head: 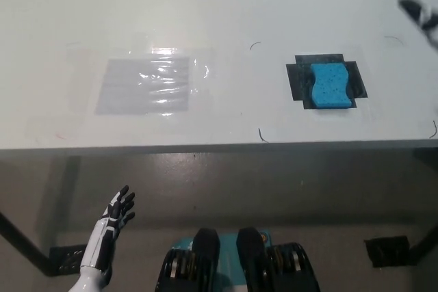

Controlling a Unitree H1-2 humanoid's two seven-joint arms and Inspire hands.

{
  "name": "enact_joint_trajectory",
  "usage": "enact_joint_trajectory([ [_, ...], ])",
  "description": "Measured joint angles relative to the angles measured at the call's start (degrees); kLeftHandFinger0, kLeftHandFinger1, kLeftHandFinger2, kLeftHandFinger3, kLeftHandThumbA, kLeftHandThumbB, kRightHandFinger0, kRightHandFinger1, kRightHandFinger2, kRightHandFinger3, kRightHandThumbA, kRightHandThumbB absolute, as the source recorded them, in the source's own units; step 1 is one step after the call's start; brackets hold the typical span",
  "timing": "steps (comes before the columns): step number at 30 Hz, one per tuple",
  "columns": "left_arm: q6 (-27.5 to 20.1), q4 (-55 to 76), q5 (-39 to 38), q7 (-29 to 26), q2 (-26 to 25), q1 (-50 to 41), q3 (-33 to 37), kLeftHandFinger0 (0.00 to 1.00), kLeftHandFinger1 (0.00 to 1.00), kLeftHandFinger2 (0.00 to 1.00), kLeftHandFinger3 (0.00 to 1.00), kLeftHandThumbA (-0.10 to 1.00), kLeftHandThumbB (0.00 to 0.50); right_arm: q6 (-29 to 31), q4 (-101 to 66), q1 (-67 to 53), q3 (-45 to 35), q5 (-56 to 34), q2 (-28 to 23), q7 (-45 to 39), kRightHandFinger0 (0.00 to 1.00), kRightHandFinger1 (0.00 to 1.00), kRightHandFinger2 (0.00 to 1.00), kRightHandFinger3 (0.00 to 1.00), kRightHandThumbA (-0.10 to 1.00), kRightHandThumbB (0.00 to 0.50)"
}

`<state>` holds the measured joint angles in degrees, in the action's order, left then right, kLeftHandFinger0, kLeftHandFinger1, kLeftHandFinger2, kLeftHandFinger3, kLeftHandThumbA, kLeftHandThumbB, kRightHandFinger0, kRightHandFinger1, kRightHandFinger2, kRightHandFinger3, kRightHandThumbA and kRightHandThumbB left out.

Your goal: A soft sponge is kept on the balc marked spot on the table infront of the robot and it uses its right hand fist to press down on it and drrags it across the table in a back and forth manner twice to clean it

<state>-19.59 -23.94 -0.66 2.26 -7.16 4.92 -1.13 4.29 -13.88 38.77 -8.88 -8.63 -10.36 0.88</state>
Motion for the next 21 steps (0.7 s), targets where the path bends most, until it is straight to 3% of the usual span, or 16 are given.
enact_joint_trajectory([
  [1, -0.07, 0.0, 0.0, 0.0, 0.0, 0.0, -0.01, 1.0, 1.0, 1.0, 1.0, 1.0, 0.465, -0.38, 2.39, 1.6, -0.25, -0.23, -0.09, 0.02, 1.0, 1.0, 1.0, 1.0, 1.0, 0.354],
  [2, -0.13, -0.02, 0.0, 0.0, -0.01, 0.0, -0.01, 1.0, 1.0, 1.0, 1.0, 1.0, 0.454, -0.61, 5.21, 3.6, -0.63, -0.53, -0.12, 0.05, 1.0, 1.0, 1.0, 1.0, 1.0, 0.402],
  [4, -0.2, -0.12, 0.01, 0.0, -0.03, 0.02, 0.0, 1.0, 1.0, 1.0, 1.0, 1.0, 0.457, -0.62, 10.9, 6.75, -1.17, -0.82, -0.15, 0.07, 1.0, 1.0, 1.0, 1.0, 1.0, 0.368],
  [5, -0.22, -0.21, 0.0, 0.0, -0.03, 0.04, 0.0, 1.0, 1.0, 1.0, 1.0, 1.0, 0.465, -0.61, 13.29, 7.86, -1.36, -0.9, -0.17, 0.06, 0.85, 0.8, 0.7, 0.71, 1.0, 0.32],
  [6, -0.26, -0.3, -0.01, 0.01, -0.03, 0.05, 0.0, 1.0, 1.0, 1.0, 1.0, 1.0, 0.465, -0.61, 15.77, 8.98, -1.54, -1.04, -0.19, 0.05, 0.74, 0.69, 0.62, 0.6, 1.0, 0.313],
  [7, -0.3, -0.48, -0.02, 0.0, -0.03, 0.05, 0.0, 1.0, 1.0, 1.0, 1.0, 1.0, 0.463, -0.72, 19.06, 10.41, -1.7, -1.18, -0.25, 0.05, 0.41, 0.32, 0.24, 0.25, 1.0, 0.27],
  [8, -0.32, -0.58, -0.03, 0.0, -0.02, 0.03, -0.01, 1.0, 1.0, 1.0, 1.0, 1.0, 0.466, -0.8, 22.15, 11.75, -1.84, -1.31, -0.3, 0.07, 0.02, 0.01, 0.01, 0.01, 1.0, 0.227],
  [9, -0.34, -0.7, -0.04, 0.01, -0.02, 0.01, -0.01, 1.0, 1.0, 1.0, 1.0, 1.0, 0.48, -0.86, 25.41, 13.12, -1.93, -1.39, -0.35, 0.08, 0.0, 0.0, 0.0, 0.0, 1.0, 0.157],
  [16, -0.32, -0.78, -0.04, 0.0, 0.05, 0.01, 0.01, 1.0, 1.0, 1.0, 1.0, 1.0, 0.474, -0.45, 46.97, 20.13, -1.93, -1.58, -0.36, 0.03, 0.0, 0.0, 0.0, 0.0, 1.0, 0.13],
  [18, -0.33, -0.78, -0.03, 0.0, 0.04, 0.0, 0.01, 1.0, 1.0, 1.0, 1.0, 1.0, 0.481, -0.11, 53.78, 21.72, -1.89, -1.55, -0.34, 0.16, 0.0, 0.0, 0.0, 0.0, 1.0, 0.146],
  [21, -0.34, -0.77, -0.03, 0.0, 0.04, -0.01, 0.02, 1.0, 1.0, 1.0, 1.0, 1.0, 0.488, 1.0, 63.75, 24.07, -1.9, -1.53, -0.27, 0.61, 0.0, 0.0, 0.0, 0.0, 1.0, 0.12],
])
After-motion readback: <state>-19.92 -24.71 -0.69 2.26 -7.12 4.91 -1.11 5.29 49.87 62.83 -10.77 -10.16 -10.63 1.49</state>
